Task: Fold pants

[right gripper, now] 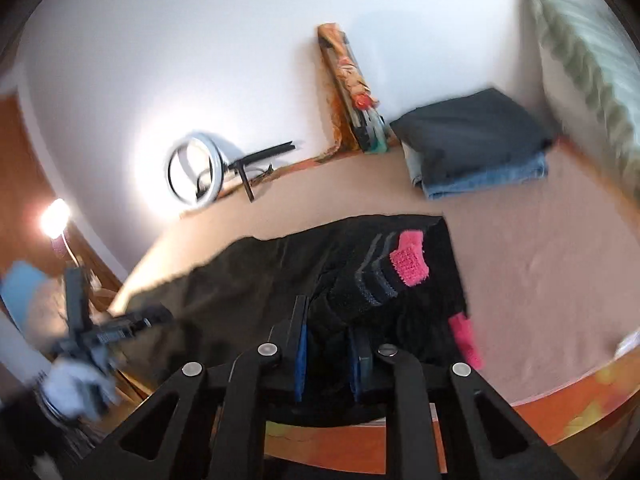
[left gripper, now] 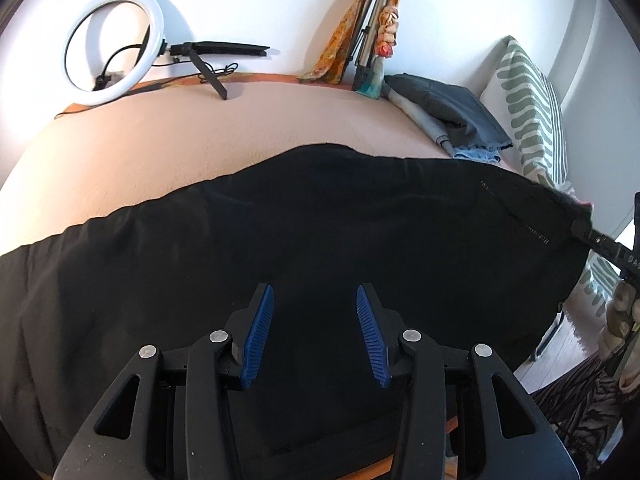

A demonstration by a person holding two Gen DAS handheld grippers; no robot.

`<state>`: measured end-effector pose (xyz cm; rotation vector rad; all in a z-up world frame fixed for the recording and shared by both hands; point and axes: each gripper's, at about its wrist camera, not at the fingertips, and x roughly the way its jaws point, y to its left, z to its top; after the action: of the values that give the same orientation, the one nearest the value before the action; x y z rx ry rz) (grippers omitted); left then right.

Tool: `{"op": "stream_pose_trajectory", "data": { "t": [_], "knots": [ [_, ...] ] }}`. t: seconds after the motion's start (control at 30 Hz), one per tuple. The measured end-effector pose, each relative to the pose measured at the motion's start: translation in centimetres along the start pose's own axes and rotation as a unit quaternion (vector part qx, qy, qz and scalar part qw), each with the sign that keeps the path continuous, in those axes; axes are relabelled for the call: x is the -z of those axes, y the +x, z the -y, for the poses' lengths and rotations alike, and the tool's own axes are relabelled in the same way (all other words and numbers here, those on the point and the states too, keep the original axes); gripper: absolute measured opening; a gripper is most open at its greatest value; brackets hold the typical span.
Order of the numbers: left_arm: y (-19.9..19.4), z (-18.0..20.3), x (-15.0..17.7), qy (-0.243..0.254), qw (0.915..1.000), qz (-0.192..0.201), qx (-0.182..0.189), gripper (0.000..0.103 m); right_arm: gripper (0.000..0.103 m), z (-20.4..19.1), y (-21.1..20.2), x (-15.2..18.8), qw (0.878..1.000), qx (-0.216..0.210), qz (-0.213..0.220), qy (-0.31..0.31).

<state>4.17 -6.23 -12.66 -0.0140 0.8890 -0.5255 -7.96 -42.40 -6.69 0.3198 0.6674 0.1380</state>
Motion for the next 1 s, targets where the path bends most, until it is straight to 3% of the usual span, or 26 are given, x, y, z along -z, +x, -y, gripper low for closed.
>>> {"op": "stream_pose_trajectory", "data": {
  "t": [0.1,0.2,0.33,0.47,0.63,0.73,0.8,0.9,1.0],
  "knots": [
    [0.3,-0.1,0.3,0.002,1.0000,-0.007,-0.003,0.042,0.014,2.8,2.4,1.8,0.997,0.034,-0.056,0.039],
    [0.5,-0.4,0.6,-0.001,0.9999,-0.013,-0.003,0.042,0.015,4.7,4.3,3.2,0.992,0.022,-0.099,0.074],
    [0.4,-0.5,0.5,-0.002,0.9999,-0.013,-0.004,0.042,0.018,4.9,4.0,2.7,0.992,0.043,-0.104,0.048],
    [-0.5,-0.9,0.5,-0.003,1.0000,0.000,-0.008,0.042,0.042,6.3,2.7,1.8,0.991,0.067,-0.090,0.067],
    [-1.7,-2.5,1.0,-0.027,0.9994,0.015,-0.015,0.042,0.046,3.9,1.6,0.1,0.993,0.105,-0.059,0.004],
    [-2.8,-3.8,1.3,-0.039,0.9984,0.030,-0.027,0.042,0.046,4.1,1.3,-0.5,0.993,0.074,-0.089,0.025],
    [-3.9,-5.2,1.6,-0.054,0.9970,0.043,-0.035,0.042,0.046,4.6,0.6,-1.0,0.991,0.086,-0.103,0.026],
    [-5.1,-7.6,2.1,-0.084,0.9936,0.061,-0.046,0.042,0.048,3.2,-0.9,-3.0,0.993,0.087,-0.071,-0.023],
    [-5.9,-9.9,2.9,-0.121,0.9893,0.064,-0.050,0.042,0.048,0.9,0.3,-5.1,0.995,0.034,-0.064,-0.066]
  ]
}}
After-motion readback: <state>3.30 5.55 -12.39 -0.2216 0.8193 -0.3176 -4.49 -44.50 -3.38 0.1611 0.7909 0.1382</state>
